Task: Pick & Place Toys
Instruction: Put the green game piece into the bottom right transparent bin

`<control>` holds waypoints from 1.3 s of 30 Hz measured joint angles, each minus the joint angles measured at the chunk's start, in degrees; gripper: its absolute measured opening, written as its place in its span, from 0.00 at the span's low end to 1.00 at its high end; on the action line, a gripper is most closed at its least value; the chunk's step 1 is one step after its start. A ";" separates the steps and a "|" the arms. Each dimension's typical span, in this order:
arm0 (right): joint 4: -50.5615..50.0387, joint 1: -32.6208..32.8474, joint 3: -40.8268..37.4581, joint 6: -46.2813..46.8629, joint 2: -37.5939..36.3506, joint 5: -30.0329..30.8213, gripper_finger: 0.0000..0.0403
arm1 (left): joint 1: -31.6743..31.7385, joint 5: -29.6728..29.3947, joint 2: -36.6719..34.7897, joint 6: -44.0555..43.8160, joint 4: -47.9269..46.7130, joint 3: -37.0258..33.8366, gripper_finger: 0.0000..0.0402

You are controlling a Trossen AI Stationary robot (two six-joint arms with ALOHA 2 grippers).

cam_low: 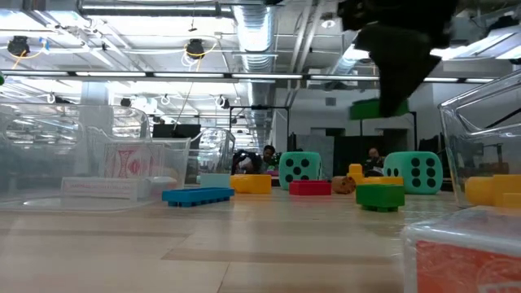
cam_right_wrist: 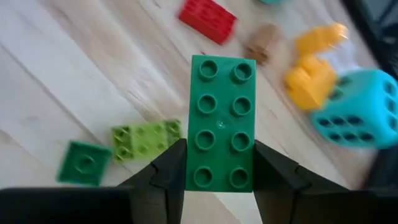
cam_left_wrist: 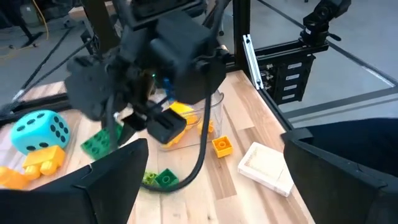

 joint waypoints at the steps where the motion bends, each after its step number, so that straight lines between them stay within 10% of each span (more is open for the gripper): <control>1: -1.40 0.57 0.15 1.62 -0.01 0.02 0.34 | 0.11 -0.02 0.00 0.59 0.04 0.00 0.92; 39: -11.22 31.92 -2.29 60.83 -7.41 -14.78 0.35 | 13.98 0.01 0.00 17.42 15.05 0.00 0.92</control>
